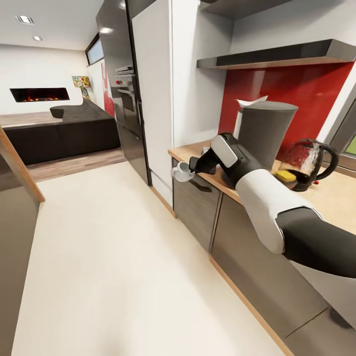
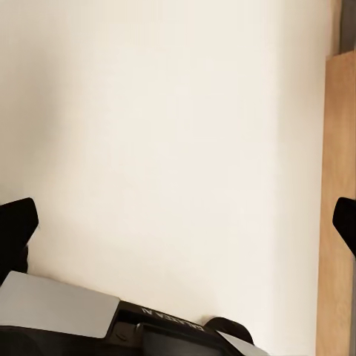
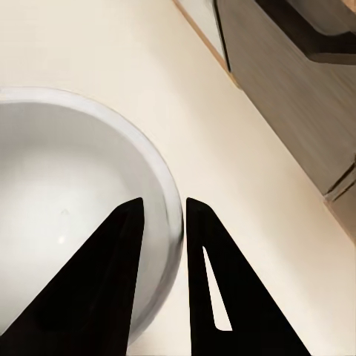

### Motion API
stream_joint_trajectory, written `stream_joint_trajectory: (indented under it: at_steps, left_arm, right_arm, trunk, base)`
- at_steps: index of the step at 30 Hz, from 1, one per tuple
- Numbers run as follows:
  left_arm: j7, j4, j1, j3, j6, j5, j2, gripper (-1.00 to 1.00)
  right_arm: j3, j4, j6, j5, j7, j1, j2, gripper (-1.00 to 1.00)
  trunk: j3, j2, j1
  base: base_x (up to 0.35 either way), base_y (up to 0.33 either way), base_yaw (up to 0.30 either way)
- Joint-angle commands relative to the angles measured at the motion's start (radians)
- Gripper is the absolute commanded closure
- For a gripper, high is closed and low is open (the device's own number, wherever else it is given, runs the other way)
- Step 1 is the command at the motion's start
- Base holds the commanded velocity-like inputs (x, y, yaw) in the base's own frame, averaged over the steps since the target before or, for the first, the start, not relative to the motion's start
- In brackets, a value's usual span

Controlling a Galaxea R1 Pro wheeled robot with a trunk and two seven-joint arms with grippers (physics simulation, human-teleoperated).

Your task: Set up a coffee station on the kitchen countertop: keep the coffee maker on the countertop, move the bottle of coffee from the kitchen shelf to the counter next to the coffee maker, place a paper coffee filter on top of the coffee maker, put the saucer next to the coffee maker with the coffee cup on the saucer, and place the electric kettle next to the coffee maker.

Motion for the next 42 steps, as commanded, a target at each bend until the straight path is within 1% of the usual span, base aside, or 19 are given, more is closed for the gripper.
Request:
stream_joint_trajectory:
  at_steps: [1, 17, 25, 30, 35, 42]
  left_arm:
    - [-0.003, 0.002, -0.001, -0.003, -0.005, 0.005, 0.0, -1.0]
    - [-0.003, 0.002, -0.001, -0.003, -0.005, 0.005, 0.0, -1.0]
    - [-0.003, 0.002, -0.001, -0.004, -0.005, 0.005, 0.0, -1.0]
    - [-0.003, 0.002, -0.001, -0.004, -0.005, 0.005, 0.0, -1.0]
    - [-0.003, 0.002, -0.001, -0.004, -0.004, 0.004, 0.0, -1.0]
    - [-0.003, 0.002, -0.001, -0.004, -0.003, 0.004, 0.0, -1.0]
  right_arm:
    - [0.005, -0.001, 0.001, -0.012, -0.008, -0.001, 0.0, 1.0]
    - [0.005, -0.001, 0.001, -0.012, -0.008, -0.001, 0.0, 1.0]
    - [0.005, -0.001, 0.001, -0.012, -0.008, -0.001, 0.0, 1.0]
    - [0.005, -0.001, 0.001, -0.012, -0.008, -0.001, 0.0, 1.0]
    - [0.005, -0.002, 0.001, -0.012, -0.008, -0.001, -0.001, 1.0]
    - [0.005, -0.002, 0.001, -0.012, -0.008, -0.001, -0.002, 1.0]
  trunk:
    - [-0.001, 0.0, 0.0]
    - [-0.001, 0.0, 0.0]
    - [0.008, 0.0, 0.0]
    - [0.009, 0.0, 0.0]
    - [0.009, 0.0, 0.0]
    - [0.009, 0.0, 0.0]
  base:
    - [0.261, 0.214, 0.0]
    - [0.262, 0.214, 0.0]
    - [0.262, 0.201, 0.0]
    - [0.262, 0.174, 0.0]
    - [0.233, 0.095, 0.0]
    - [0.035, 0.007, -0.063]
